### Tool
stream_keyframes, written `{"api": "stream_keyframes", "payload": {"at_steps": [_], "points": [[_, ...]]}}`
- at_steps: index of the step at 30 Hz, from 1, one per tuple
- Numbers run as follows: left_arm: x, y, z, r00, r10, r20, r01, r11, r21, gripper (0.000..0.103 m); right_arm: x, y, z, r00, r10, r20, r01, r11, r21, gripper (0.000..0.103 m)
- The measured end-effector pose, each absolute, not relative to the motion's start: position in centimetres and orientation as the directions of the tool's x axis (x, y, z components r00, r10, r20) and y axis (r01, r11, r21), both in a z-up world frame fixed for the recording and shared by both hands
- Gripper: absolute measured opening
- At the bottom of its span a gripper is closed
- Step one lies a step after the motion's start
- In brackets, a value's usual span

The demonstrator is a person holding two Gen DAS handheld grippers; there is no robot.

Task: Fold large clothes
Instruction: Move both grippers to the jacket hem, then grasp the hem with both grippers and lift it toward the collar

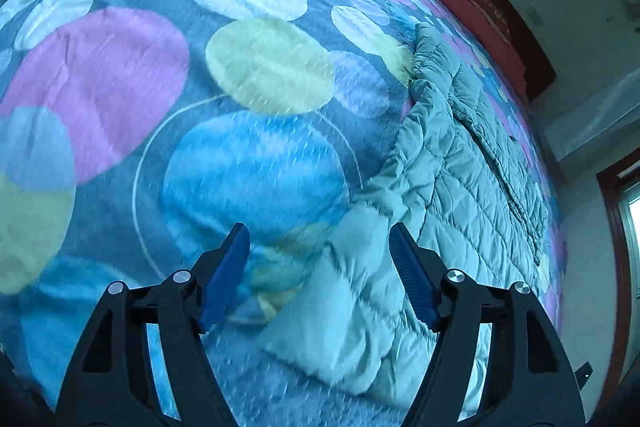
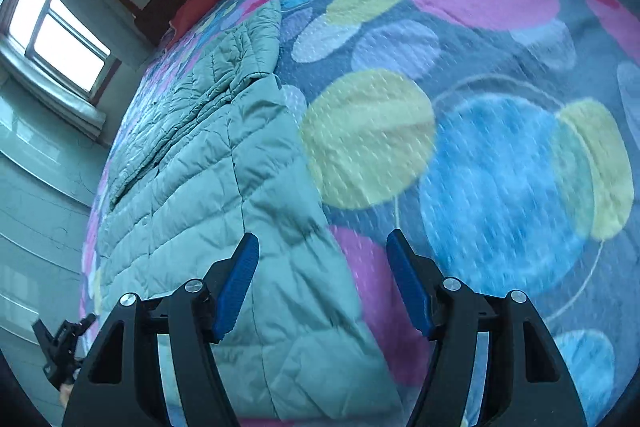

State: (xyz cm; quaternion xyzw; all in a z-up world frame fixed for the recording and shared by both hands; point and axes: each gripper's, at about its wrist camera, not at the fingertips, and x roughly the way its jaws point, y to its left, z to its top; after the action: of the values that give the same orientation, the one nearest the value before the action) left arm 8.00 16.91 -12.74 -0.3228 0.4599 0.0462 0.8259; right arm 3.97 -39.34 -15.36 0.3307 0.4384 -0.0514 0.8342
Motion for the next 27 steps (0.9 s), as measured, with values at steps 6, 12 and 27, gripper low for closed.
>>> {"api": "stream_keyframes", "payload": {"at_steps": [6,12,27], "points": [[4.3,16.7,-13.3,0.581,-0.293,-0.760,-0.392,0.717,-0.576,0.072,-0.5,-39.9,-16.3,0.662,0.241,-0.709,0.399,0.688,0.606,0.066],[3.4,15.6,-14.1,0.590,-0.374,-0.715,-0.393,0.640,-0.660,0.072,-1.9,-38.7,-17.1,0.679,0.312,-0.665,0.374,0.633,0.678,0.066],[5.5,13.5,-14.9,0.627,-0.406,-0.665,-0.300,0.662,-0.687,0.012,0.6,-36.0,-18.8,0.701,0.396,-0.593,0.322,0.566,0.759,0.017]]}}
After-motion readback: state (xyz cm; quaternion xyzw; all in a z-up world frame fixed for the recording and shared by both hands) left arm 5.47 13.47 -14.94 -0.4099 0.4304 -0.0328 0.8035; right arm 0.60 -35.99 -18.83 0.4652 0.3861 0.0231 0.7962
